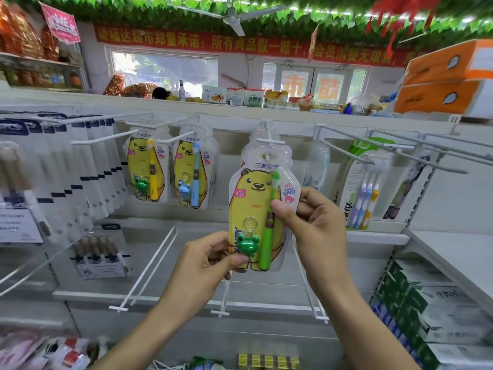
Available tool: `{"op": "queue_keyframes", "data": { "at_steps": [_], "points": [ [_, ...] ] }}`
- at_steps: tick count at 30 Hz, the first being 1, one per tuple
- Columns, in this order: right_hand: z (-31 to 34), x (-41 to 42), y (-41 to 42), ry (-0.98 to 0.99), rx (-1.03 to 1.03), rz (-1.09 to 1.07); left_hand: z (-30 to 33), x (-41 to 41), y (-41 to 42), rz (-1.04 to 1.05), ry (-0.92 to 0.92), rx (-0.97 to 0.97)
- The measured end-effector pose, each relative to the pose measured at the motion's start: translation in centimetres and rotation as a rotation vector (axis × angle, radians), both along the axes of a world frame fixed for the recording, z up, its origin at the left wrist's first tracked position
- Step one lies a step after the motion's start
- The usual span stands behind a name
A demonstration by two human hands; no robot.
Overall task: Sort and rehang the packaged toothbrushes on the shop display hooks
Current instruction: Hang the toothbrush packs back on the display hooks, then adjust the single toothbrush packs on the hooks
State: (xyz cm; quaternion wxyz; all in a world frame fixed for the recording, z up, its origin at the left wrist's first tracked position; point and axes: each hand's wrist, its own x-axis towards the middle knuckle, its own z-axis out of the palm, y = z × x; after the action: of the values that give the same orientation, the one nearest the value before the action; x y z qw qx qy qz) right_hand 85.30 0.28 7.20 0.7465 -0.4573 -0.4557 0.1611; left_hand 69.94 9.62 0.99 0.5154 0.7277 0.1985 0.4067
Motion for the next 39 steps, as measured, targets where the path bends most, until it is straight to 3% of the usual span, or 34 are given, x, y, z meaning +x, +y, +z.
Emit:
{"op": "queue_keyframes", "data": {
  "at_steps": [13, 34, 39],
  "points": [
    [-0.1, 3.1, 5.1, 0.027, -0.067, -0.020, 0.1, 3.0, 4.5, 0.025, 0.062, 0.013],
    [0.2, 8.3, 11.6, -0.110, -0.189, -0.158, -0.3, 9.5, 11.0, 0.108, 0.115, 0.049],
    [-0.4, 8.2, 10.7, -0.215, -0.271, -0.235, -1.5, 8.4, 10.1, 0.131, 0.245, 0.054]
  ]
}}
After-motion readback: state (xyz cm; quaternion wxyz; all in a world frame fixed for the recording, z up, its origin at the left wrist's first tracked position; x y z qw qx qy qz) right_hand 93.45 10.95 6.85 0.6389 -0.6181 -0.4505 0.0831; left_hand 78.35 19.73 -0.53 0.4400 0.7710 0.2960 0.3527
